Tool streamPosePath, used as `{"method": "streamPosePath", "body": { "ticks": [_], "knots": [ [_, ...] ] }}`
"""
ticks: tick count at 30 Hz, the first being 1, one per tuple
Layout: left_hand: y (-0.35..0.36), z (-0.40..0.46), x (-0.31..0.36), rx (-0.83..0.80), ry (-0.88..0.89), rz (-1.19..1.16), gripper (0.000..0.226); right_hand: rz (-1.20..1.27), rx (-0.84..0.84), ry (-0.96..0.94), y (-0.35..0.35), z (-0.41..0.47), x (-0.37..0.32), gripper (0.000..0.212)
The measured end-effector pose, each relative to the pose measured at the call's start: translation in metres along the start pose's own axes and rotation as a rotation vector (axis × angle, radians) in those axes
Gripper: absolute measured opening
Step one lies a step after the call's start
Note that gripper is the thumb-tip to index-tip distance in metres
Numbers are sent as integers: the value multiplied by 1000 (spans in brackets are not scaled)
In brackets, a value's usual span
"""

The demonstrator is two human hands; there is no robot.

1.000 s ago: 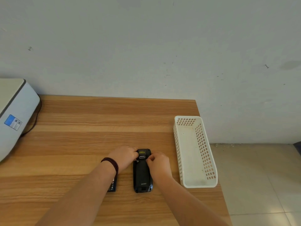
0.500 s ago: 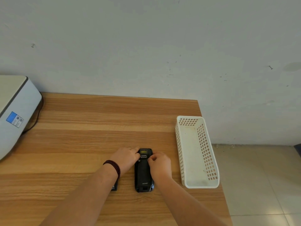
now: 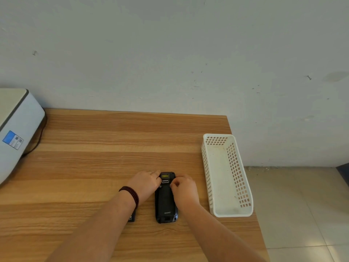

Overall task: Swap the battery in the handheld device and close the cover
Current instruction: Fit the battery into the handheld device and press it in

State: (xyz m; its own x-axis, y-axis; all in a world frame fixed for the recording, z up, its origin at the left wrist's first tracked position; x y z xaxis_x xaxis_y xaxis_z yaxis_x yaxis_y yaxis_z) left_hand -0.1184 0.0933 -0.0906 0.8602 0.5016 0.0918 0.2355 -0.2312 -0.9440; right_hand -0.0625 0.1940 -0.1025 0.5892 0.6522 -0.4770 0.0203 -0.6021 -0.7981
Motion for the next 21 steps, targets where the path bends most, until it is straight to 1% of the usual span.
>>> {"method": "streamPosePath", "body": {
  "ticks": [4, 7, 9, 11, 13, 14, 15, 18, 21],
  "knots": [
    [-5, 1, -9, 36, -39, -94, 36, 10, 24, 23, 7, -3, 0, 20],
    [-4, -1, -16, 71, -102, -239, 33, -5, 19, 54, 8, -4, -1, 22],
    [-2, -4, -22, 135, -197, -403, 30, -13, 18, 56, 8, -5, -2, 24],
    [-3, -11, -28, 245, -312, -558, 19, -16, 30, 51, 8, -6, -3, 24],
    [-4, -20, -31, 343, -423, -623, 11, -7, 52, 61, 9, -8, -3, 24],
    [-3, -25, -31, 366, -487, -639, 9, -1, 63, 64, 9, -8, -3, 23],
    [0, -28, -31, 362, -559, -666, 9, 4, 73, 67, 9, -9, -3, 23],
    [16, -31, -32, 276, -758, -775, 14, 20, 80, 78, 10, -10, -2, 24],
    [26, -29, -31, 227, -868, -815, 16, 26, 78, 81, 10, -11, -1, 23]
  ]
}}
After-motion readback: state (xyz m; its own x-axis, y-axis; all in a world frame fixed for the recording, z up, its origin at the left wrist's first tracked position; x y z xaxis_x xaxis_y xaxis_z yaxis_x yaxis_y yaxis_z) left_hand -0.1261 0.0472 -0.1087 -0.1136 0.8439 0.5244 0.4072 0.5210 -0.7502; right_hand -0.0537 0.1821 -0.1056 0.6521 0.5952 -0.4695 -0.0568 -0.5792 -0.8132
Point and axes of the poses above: each hand's wrist, its own z-axis towards the middle knuckle, its own y-axis out of the palm, x = y × z, the point moved 9 cm from there along z, towards the middle knuckle, and after that the axes turned 9 degrees about -z, right-handed, at the moved point
